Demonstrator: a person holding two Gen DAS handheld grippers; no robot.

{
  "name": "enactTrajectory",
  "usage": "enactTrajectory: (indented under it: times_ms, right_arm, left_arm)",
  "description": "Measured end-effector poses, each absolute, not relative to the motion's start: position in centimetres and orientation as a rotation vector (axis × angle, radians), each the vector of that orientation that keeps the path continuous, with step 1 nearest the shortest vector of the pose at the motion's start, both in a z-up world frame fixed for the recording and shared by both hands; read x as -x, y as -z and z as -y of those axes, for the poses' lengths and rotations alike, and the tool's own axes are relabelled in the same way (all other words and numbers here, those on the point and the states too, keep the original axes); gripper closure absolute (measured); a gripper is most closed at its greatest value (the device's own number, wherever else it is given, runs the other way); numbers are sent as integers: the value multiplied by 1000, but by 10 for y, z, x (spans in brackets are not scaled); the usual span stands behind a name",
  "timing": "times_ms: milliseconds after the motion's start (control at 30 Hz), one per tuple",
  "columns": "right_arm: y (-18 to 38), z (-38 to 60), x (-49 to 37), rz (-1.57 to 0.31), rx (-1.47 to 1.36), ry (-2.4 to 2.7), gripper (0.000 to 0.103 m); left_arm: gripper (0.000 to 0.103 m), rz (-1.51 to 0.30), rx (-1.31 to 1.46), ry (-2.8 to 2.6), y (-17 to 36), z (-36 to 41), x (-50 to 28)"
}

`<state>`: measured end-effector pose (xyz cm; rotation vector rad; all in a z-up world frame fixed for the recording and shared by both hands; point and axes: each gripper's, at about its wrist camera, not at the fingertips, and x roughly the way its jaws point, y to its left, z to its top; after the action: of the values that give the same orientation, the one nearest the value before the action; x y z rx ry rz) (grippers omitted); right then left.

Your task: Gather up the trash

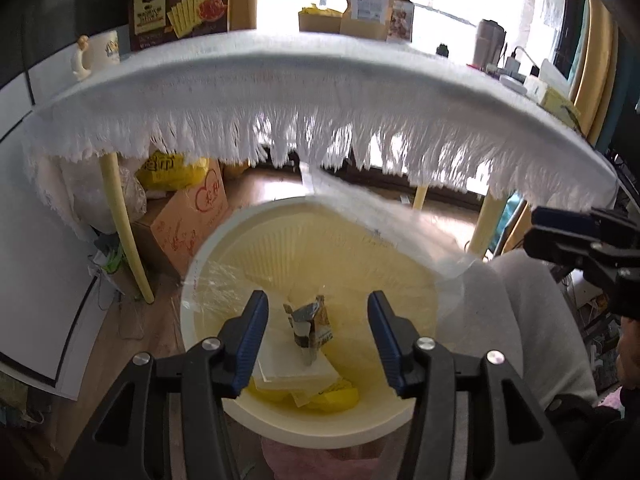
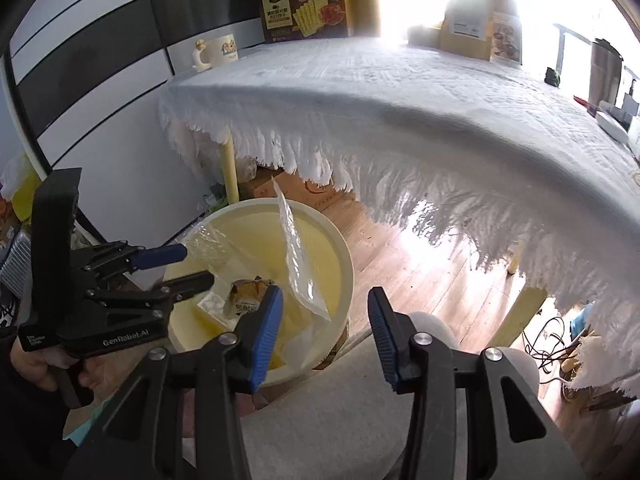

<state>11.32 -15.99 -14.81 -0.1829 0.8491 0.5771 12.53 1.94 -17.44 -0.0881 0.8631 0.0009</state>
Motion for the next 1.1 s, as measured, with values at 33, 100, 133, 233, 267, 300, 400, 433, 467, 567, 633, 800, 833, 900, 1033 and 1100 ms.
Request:
enactTrajectory:
  times_ms: [33, 100, 133, 233, 267, 300, 400, 433, 467, 567, 633, 800, 833, 900, 1033, 1100]
  right_arm:
    - [146, 163, -112, -843, 179, -575, 61]
    - [142, 170, -108, -833, 173, -573, 61]
    - [140, 172, -107, -829, 172, -571, 61]
    - [133, 181, -103, -817, 156, -568, 61]
    - [131, 183, -102, -811, 150, -566, 61]
    - [128, 185, -101, -803, 146, -562, 61]
    - [117, 195, -94, -777, 141, -549, 61]
    - [114, 198, -93, -769, 139, -545, 61]
    - [109, 203, -90, -758, 135, -541, 61]
    - [97, 213, -83, -728, 127, -533, 57]
    - [90, 219, -80, -711, 124, -531, 55]
    - [70, 231, -67, -663, 118, -523, 52]
    - [66, 233, -64, -655, 114, -525, 52]
    - [57, 236, -58, -637, 105, -534, 49]
    - [37, 239, -44, -588, 105, -538, 40]
    - [28, 239, -38, -565, 102, -542, 31]
  left_arm:
    - [51, -852, 87, -4, 170, -19, -124]
    - [51, -822, 83, -8, 159, -15, -122]
    - [51, -814, 82, -9, 157, -14, -122]
    - [51, -786, 78, -1, 146, -8, -119]
    - [51, -776, 76, 3, 142, -4, -117]
    - [51, -768, 74, 7, 138, -2, -116]
    - [51, -733, 64, 22, 123, 9, -109]
    - [50, -720, 57, 29, 118, 12, -107]
    - [50, -710, 51, 34, 114, 15, -106]
    - [50, -680, 44, 45, 101, 24, -101]
    - [47, -655, 44, 50, 92, 29, -96]
    - [40, -595, 32, 51, 70, 36, -85]
    - [38, -577, 28, 53, 62, 38, -82]
    - [33, -551, 28, 55, 53, 38, -76]
    - [23, -496, 29, 54, 31, 40, -65]
    - [18, -474, 29, 55, 23, 42, -59]
